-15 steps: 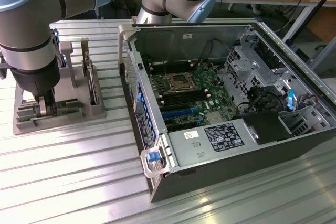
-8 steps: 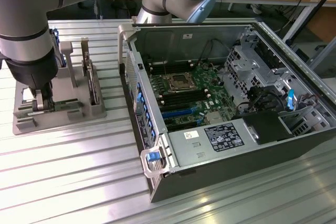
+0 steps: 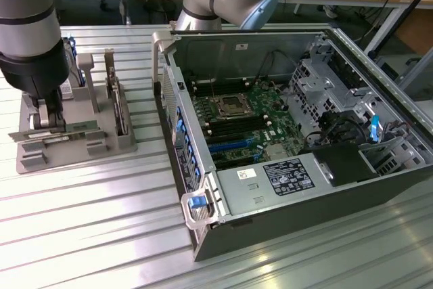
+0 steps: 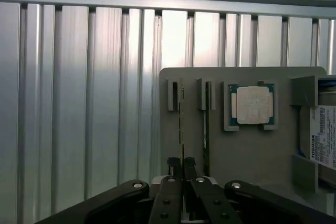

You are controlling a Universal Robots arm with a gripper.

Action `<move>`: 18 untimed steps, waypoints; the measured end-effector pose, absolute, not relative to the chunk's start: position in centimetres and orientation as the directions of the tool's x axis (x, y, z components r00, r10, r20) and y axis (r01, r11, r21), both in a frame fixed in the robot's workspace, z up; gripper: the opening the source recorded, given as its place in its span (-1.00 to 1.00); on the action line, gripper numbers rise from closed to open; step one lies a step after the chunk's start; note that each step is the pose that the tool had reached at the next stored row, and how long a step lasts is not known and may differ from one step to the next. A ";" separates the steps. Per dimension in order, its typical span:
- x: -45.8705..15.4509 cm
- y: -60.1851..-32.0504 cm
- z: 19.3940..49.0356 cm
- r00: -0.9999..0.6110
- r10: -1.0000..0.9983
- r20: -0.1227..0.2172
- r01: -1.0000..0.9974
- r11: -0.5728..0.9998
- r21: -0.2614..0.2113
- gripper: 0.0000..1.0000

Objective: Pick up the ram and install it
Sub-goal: 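Pick up the ram and move it above insertion slot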

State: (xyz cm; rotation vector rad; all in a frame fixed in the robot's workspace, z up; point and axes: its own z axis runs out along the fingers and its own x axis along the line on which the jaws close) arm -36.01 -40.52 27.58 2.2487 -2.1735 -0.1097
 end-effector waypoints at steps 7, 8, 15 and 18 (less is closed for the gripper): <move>-36.0 -40.5 30.5 0.033 -0.999 -0.042 -0.998 -0.035 0.058 -0.74; -36.0 -40.5 30.9 0.033 -0.999 -0.042 -0.998 -0.035 0.057 -0.74; -36.0 -40.5 33.4 0.033 -0.999 -0.042 -0.998 -0.035 0.057 -0.74; -36.0 -40.5 34.4 0.033 -0.999 -0.042 -0.998 -0.035 0.057 -0.74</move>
